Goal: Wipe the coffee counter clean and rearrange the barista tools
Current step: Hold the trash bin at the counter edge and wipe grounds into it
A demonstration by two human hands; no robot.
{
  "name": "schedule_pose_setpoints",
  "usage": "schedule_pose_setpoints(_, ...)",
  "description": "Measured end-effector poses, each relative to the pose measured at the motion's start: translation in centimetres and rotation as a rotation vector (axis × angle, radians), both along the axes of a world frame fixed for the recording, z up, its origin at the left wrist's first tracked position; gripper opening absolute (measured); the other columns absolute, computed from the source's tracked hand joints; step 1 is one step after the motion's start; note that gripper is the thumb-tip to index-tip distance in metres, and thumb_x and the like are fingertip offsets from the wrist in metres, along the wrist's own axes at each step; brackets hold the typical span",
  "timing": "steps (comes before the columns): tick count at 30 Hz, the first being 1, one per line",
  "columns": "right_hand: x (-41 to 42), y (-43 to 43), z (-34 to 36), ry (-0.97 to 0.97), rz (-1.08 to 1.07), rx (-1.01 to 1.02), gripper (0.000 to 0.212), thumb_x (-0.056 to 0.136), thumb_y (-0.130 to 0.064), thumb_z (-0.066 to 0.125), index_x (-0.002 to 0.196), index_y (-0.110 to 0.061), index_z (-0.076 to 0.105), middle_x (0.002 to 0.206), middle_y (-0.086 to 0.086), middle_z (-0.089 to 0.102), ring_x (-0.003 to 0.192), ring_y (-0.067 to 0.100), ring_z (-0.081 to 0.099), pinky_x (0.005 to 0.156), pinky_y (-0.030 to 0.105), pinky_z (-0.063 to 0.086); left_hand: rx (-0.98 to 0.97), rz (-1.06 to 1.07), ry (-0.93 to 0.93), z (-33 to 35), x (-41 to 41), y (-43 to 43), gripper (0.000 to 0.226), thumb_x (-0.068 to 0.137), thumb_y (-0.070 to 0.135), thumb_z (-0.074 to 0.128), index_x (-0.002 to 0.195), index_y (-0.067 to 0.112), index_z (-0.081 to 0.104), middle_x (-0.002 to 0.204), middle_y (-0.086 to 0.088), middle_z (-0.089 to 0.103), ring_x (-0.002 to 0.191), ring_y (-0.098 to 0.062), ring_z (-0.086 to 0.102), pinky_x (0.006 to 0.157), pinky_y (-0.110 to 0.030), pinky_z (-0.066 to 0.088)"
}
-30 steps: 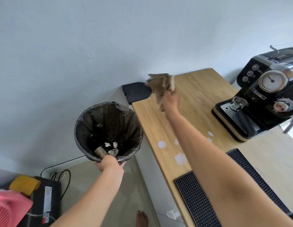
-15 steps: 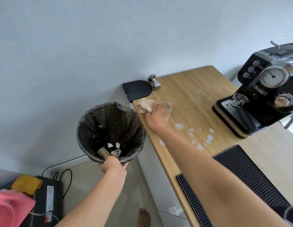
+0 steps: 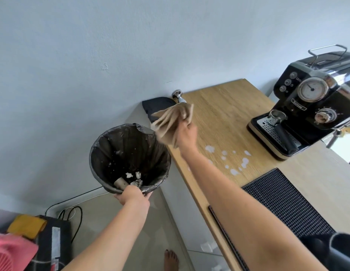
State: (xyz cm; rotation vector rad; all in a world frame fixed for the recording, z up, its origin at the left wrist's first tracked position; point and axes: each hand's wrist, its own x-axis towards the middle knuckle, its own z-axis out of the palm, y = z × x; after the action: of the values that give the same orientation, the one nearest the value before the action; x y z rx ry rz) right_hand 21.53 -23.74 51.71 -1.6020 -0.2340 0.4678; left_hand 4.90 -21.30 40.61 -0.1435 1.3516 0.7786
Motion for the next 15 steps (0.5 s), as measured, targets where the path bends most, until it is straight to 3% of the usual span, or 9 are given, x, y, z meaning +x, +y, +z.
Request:
schedule_pose_setpoints(3, 5.1, -1.3, 0.6, -0.108, -0.153, -0.035, 0.019, 0.098, -0.023, 0.049, 0.105, -0.013, 0.063, 0.087, -0.007, 0.065, 0.079, 0.010, 0.060, 0.074, 0.033, 0.051, -0.033, 0.025, -0.013, -0.1, 0.0, 0.2, 0.050, 0.105, 0.040, 0.022, 0.151, 0.025, 0.034, 0.156, -0.003, 0.038, 0.143, -0.032, 0.034, 0.105, -0.063, 0.033)
schedule_pose_setpoints(5, 7.1, -1.7, 0.0, -0.219, -0.159, -0.171, 0.024, 0.094, -0.028, 0.047, 0.104, -0.018, 0.066, 0.087, -0.006, 0.066, 0.080, 0.014, 0.061, 0.077, 0.039, 0.051, -0.032, 0.025, 0.002, 0.3, 0.0, 0.1, 0.048, 0.105, 0.037, 0.024, 0.151, 0.027, 0.032, 0.154, -0.006, 0.040, 0.140, -0.034, 0.038, 0.102, -0.064, 0.038)
schedule_pose_setpoints(7, 7.5, -1.9, -1.0, -0.327, -0.071, -0.364, 0.026, 0.096, -0.030, 0.042, 0.107, -0.023, 0.065, 0.096, -0.001, 0.068, 0.088, 0.020, 0.062, 0.079, 0.038, 0.049, -0.011, 0.023, 0.039, 0.3, 0.0, -0.2, 0.048, 0.103, 0.030, 0.030, 0.151, 0.031, 0.031, 0.150, -0.008, 0.045, 0.132, -0.040, 0.047, 0.091, -0.064, 0.046)
schedule_pose_setpoints(9, 6.7, -1.7, -2.7, -0.336, 0.102, -0.527, 0.034, 0.100, -0.026, 0.038, 0.126, -0.016, 0.058, 0.117, 0.009, 0.064, 0.110, 0.028, 0.059, 0.085, 0.033, 0.041, 0.005, -0.003, 0.073, 0.3, -0.1, -0.3, 0.050, 0.101, 0.024, 0.035, 0.150, 0.031, 0.031, 0.146, -0.011, 0.048, 0.125, -0.043, 0.052, 0.085, -0.063, 0.050)
schedule_pose_setpoints(10, 6.0, -1.4, -3.9, -0.361, 0.205, -0.616, 0.041, 0.101, -0.024, 0.037, 0.137, -0.013, 0.051, 0.133, 0.013, 0.058, 0.126, 0.031, 0.051, 0.096, 0.035, 0.039, 0.001, -0.012, 0.073, 0.2, -0.1, -0.3, 0.049, 0.101, 0.025, 0.035, 0.150, 0.030, 0.031, 0.146, -0.011, 0.048, 0.125, -0.043, 0.052, 0.084, -0.062, 0.050)
schedule_pose_setpoints(12, 3.6, -0.7, -6.0, -0.491, 0.395, -0.782, 0.052, 0.101, -0.027, 0.033, 0.151, -0.013, 0.034, 0.159, 0.013, 0.030, 0.149, 0.029, 0.022, 0.121, 0.042, 0.015, -0.013, 0.000, 0.050, 0.2, -0.3, 0.0, 0.048, 0.103, 0.030, 0.032, 0.151, 0.028, 0.031, 0.150, -0.010, 0.045, 0.130, -0.040, 0.048, 0.087, -0.064, 0.047)
schedule_pose_setpoints(13, 2.3, -0.2, -6.9, -0.571, 0.453, -0.820, 0.054, 0.102, -0.028, 0.032, 0.154, -0.016, 0.030, 0.163, 0.011, 0.021, 0.152, 0.027, 0.011, 0.124, 0.043, 0.004, -0.020, 0.002, 0.043, 0.0, -0.4, 0.1, 0.048, 0.104, 0.033, 0.031, 0.152, 0.027, 0.030, 0.152, -0.010, 0.043, 0.133, -0.039, 0.045, 0.092, -0.064, 0.045)
schedule_pose_setpoints(15, -0.6, 0.9, -7.6, -0.622, 0.524, -0.780, 0.054, 0.102, -0.028, 0.033, 0.155, -0.017, 0.027, 0.165, 0.010, 0.016, 0.153, 0.025, 0.004, 0.124, 0.041, -0.004, -0.018, -0.010, 0.054, 0.5, -0.5, -0.2, 0.049, 0.105, 0.037, 0.031, 0.152, 0.023, 0.030, 0.154, -0.011, 0.039, 0.138, -0.039, 0.040, 0.101, -0.063, 0.042)
